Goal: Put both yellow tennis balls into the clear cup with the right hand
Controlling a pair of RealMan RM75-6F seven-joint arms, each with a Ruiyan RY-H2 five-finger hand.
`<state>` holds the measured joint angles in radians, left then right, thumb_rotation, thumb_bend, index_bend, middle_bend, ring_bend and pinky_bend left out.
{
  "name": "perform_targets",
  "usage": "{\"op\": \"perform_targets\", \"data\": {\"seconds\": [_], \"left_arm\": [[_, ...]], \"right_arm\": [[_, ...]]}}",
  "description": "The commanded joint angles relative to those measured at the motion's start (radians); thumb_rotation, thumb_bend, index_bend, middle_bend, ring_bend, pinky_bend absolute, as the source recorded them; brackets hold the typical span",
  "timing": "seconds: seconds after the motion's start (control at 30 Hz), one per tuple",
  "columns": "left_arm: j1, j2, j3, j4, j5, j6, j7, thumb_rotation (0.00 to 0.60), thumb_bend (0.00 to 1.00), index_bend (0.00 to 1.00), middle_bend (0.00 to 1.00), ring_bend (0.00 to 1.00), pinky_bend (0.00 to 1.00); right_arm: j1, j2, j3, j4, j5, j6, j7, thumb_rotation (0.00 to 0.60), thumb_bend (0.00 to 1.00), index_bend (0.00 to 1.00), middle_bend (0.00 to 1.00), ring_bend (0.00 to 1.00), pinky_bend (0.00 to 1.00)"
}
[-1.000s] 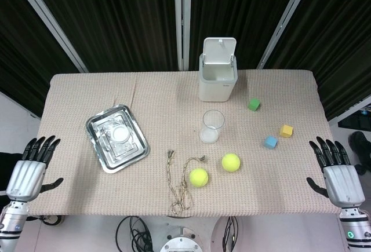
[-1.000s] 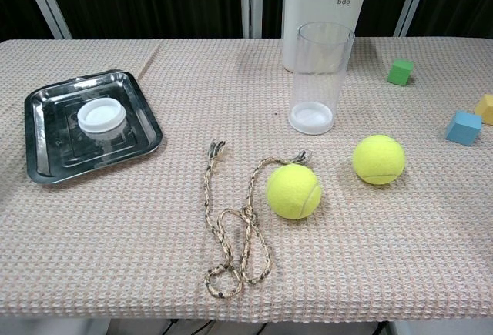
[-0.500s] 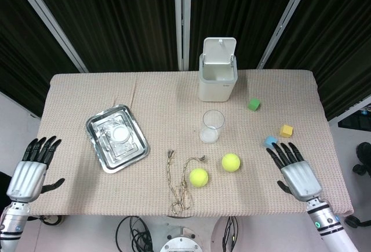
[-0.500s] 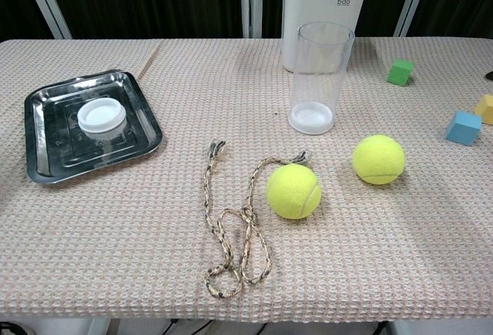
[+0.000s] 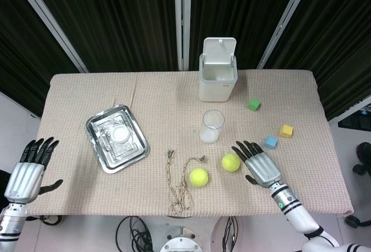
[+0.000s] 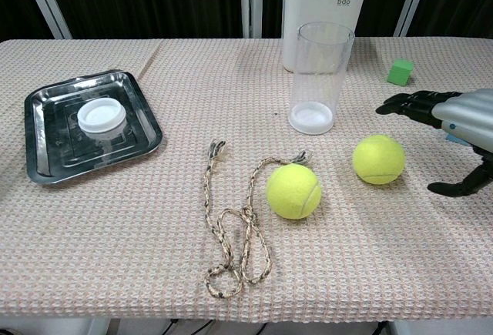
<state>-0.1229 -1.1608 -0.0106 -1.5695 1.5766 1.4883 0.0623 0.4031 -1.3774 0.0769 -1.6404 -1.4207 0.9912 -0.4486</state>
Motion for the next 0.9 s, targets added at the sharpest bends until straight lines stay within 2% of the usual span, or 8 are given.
{"op": "perform_targets", "data": {"seconds": [0.03,0.37,0.57,0.8,0.9], "left_arm": [[0.0,0.001,-0.001,0.003,-0.004,0.0,-0.005,0.6,0.05,0.03,0.01,0.0,0.0],[-0.001,0.008,-0.003,0.003,-0.019,-0.014,-0.019,0.6,0.05,0.04,0.01,0.0,0.0],[0.0,0.01,0.001,0.009,-0.018,-0.016,-0.029,0.6,0.05,0.04,0.01,0.0,0.0],[0.003,0.008,0.003,0.021,-0.018,-0.015,-0.047,0.6,0.05,0.04,0.01,0.0,0.0],[0.004,0.011,0.003,0.022,-0.016,-0.011,-0.056,0.6,0.05,0.04,0.01,0.0,0.0]], "right_arm": [[0.021,-0.025,0.005,0.02,0.012,-0.013,-0.003,0.6,0.19,0.0,0.0,0.0,0.2],[0.063,-0.079,0.002,0.066,0.026,-0.022,-0.006,0.6,0.2,0.03,0.11,0.13,0.33],[0.074,-0.104,-0.009,0.09,0.032,-0.016,-0.01,0.6,0.24,0.23,0.26,0.23,0.43],[0.073,-0.122,-0.016,0.117,-0.002,0.04,-0.001,0.6,0.31,0.48,0.45,0.42,0.64],[0.066,-0.1,-0.008,0.104,-0.037,0.093,0.028,0.6,0.32,0.53,0.49,0.46,0.68]]}}
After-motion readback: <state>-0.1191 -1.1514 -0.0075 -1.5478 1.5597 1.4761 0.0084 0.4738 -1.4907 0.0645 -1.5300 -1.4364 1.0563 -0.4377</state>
